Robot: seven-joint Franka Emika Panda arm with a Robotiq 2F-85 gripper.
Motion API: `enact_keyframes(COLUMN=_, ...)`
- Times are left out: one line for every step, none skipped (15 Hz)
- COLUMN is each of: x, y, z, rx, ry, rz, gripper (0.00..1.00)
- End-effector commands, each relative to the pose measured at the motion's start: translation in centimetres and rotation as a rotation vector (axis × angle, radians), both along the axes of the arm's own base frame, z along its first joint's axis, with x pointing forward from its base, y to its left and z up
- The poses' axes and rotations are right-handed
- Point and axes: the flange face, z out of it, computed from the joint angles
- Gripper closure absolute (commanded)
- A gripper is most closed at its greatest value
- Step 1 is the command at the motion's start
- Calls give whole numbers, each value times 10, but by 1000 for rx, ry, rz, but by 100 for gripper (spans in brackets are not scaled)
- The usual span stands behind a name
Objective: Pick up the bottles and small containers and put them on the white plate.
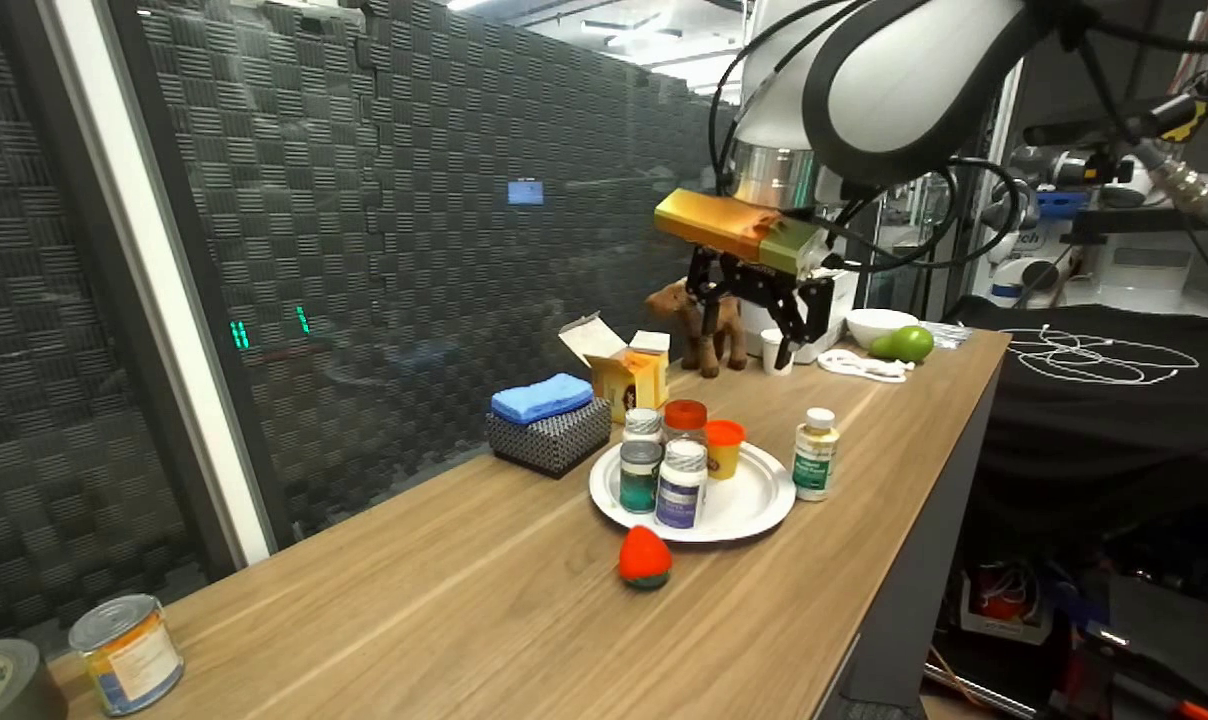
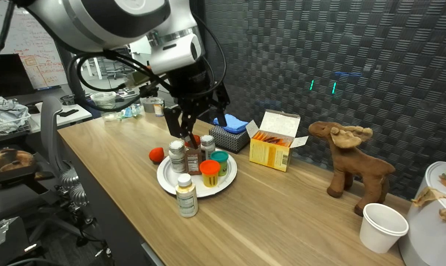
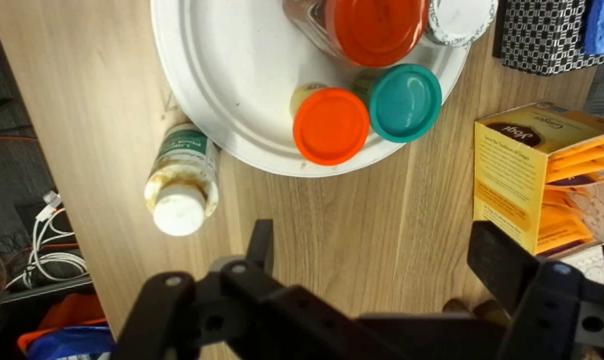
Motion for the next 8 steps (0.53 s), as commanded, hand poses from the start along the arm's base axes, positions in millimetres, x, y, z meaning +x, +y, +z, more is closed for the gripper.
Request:
enact_keyframes(x=-31, y=13, z=27, rx=5, ry=-29, rz=98, gripper=0)
enact_keyframes(x=-37, y=15, z=28, rx=6, ry=-25, rz=129, gripper=0)
enact_keyframes(x=-41, y=18, z=27, rx=21, ry=-32, rz=164, gripper=0)
enact_keyframes(x=-46, y=18, z=22, rx=50, ry=-58, rz=196, gripper=0)
enact_keyframes(x=-49, y=18, z=18, rx=75, ry=-59, rz=207, gripper=0)
enact_keyframes(x=-56, y=14, z=11, rx=79, ry=-34, rz=216, gripper=0)
enact_keyframes(x=-62, y=12, z=5, rx=90, ry=-17, rz=220, gripper=0)
enact_keyframes(x=-68, y=9, z=0, rx=96, ry=8, rz=225, gripper=0)
